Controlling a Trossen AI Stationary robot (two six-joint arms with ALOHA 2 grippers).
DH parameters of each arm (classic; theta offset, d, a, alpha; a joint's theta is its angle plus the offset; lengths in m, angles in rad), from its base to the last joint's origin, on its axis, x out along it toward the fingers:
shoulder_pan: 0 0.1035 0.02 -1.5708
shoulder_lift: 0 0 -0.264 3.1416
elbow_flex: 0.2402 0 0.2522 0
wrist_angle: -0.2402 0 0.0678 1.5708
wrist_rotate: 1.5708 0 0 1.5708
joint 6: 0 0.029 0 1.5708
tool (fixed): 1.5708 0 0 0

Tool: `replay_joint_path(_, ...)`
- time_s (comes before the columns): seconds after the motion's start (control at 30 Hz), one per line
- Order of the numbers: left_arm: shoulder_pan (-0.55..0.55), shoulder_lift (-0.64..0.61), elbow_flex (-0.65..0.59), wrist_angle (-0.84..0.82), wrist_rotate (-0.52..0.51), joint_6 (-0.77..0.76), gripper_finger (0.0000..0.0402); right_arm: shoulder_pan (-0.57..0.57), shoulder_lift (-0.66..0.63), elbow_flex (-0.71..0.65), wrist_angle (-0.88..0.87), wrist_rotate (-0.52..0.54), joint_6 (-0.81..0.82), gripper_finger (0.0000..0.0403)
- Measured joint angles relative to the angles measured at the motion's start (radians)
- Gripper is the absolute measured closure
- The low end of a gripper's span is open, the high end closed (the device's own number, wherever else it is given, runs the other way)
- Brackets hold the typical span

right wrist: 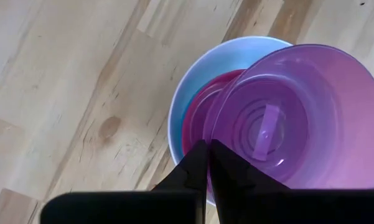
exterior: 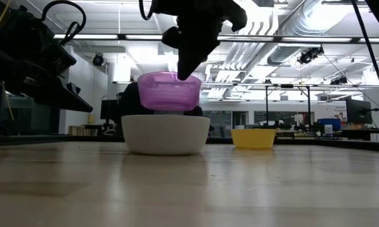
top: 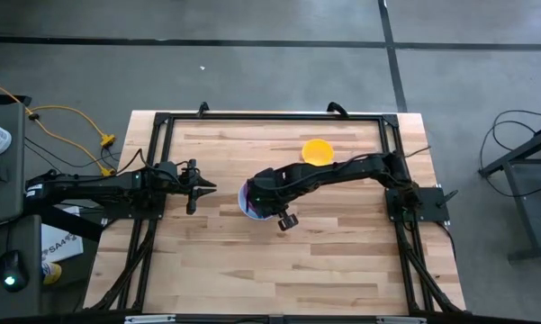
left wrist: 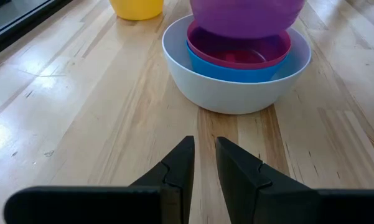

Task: Nest bowls inside each other
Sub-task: Stack the purple bowl on the pink bowl

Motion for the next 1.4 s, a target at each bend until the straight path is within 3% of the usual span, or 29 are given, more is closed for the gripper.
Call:
replay_joint_path(0.93,0.0,0.0,0.0,0.0,0.0,0.0,0.0334,-0.01,0.033,-0.029,0.062,-0.063,0.062,0.0399)
replay_joint_path(1.4,0.0,0.0,0.0,0.0,0.0,0.0,0.0334,-0.029,0.033,-0.031,0.047,-0.042,0.069,0.0399)
